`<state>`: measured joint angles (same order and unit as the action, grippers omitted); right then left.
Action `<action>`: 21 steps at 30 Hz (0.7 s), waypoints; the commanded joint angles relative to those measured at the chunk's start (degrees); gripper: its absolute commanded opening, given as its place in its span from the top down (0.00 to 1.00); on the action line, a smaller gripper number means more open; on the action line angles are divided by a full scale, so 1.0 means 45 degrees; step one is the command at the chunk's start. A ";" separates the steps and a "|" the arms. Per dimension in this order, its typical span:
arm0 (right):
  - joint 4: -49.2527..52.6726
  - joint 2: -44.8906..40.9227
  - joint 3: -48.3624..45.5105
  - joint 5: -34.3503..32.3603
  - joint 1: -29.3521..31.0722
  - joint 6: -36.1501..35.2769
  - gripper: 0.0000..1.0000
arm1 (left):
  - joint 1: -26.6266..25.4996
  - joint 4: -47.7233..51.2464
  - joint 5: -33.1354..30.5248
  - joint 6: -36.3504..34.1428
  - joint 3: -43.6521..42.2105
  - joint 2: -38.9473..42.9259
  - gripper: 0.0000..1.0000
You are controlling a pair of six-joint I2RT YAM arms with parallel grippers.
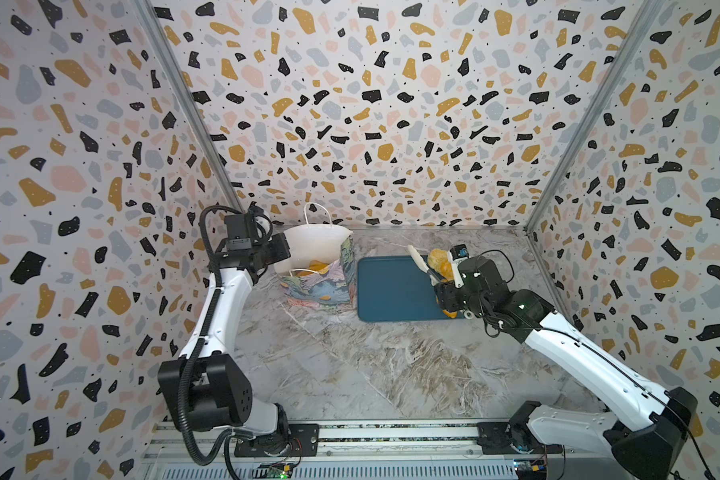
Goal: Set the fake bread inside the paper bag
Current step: 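Swing the empty tongs back over the teal tray, then lower the open tongs around the striped croissant on the tray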
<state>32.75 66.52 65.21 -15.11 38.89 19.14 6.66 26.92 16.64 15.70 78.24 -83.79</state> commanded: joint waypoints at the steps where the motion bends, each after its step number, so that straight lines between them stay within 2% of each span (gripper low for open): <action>1: 0.0042 -0.0647 -0.0194 0.0106 -0.0306 0.0327 0.26 | -0.0053 -0.0271 0.0090 -0.0006 -0.0166 0.0255 1.00; 14: 0.0125 -0.1189 -0.2240 0.0870 -0.1725 0.0725 0.26 | -0.0053 -0.0297 0.0179 0.0008 -0.0164 0.0262 1.00; 21: 0.0104 -0.0982 -0.3005 0.1169 -0.2041 0.0914 0.26 | -0.0053 -0.0285 0.0223 0.0014 -0.0169 0.0280 1.00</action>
<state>33.50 62.78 51.90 -10.61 30.17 22.11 6.66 26.89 16.69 15.73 78.24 -83.79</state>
